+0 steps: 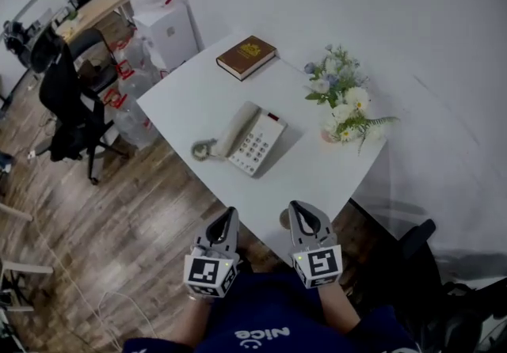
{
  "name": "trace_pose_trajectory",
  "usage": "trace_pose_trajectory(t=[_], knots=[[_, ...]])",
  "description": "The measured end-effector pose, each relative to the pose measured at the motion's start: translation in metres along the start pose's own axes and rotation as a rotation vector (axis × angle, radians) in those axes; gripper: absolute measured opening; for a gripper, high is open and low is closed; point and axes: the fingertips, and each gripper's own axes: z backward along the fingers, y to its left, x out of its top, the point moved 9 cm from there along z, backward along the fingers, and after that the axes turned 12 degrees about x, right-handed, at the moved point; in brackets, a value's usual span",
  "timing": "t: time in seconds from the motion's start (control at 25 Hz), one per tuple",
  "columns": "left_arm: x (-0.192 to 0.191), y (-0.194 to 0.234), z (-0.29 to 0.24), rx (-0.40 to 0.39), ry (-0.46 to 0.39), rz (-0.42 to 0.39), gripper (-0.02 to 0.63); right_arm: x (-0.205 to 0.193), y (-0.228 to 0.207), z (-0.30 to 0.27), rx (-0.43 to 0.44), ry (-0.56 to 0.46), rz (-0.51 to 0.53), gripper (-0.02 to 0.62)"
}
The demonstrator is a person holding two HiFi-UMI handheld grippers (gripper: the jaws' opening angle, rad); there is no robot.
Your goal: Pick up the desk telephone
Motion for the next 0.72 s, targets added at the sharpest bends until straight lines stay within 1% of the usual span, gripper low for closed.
trace_pose_trajectory(t=[0.16,0.24,0.32,0.52,0.6,0.72], knots=[[0.013,0.047,-0.026,-0.075,0.003,0.0,0.017,0.015,0.011,-0.038,-0.1,0.004,-0.01,0.021],[0.018,0.069,-0.039,-0.121,0.013,-0.022,0.017,0.021,0.018,-0.055,-0.175,-0.005,-0.018,0.021],[0.024,0.089,-0.051,-0.165,0.016,-0.042,0.017,0.025,0.025,-0.073,-0.226,-0.001,-0.035,0.021],[0.037,0.131,-0.078,-0.236,0.033,-0.027,0.017,0.033,0.044,-0.106,-0.287,0.025,-0.057,0.021],[0.041,0.143,-0.088,-0.251,0.037,-0.024,0.017,0.035,0.048,-0.116,-0.296,0.039,-0.068,0.021],[0.044,0.151,-0.104,-0.264,0.05,0.002,0.017,0.038,0.046,-0.124,-0.315,0.055,-0.068,0.021]])
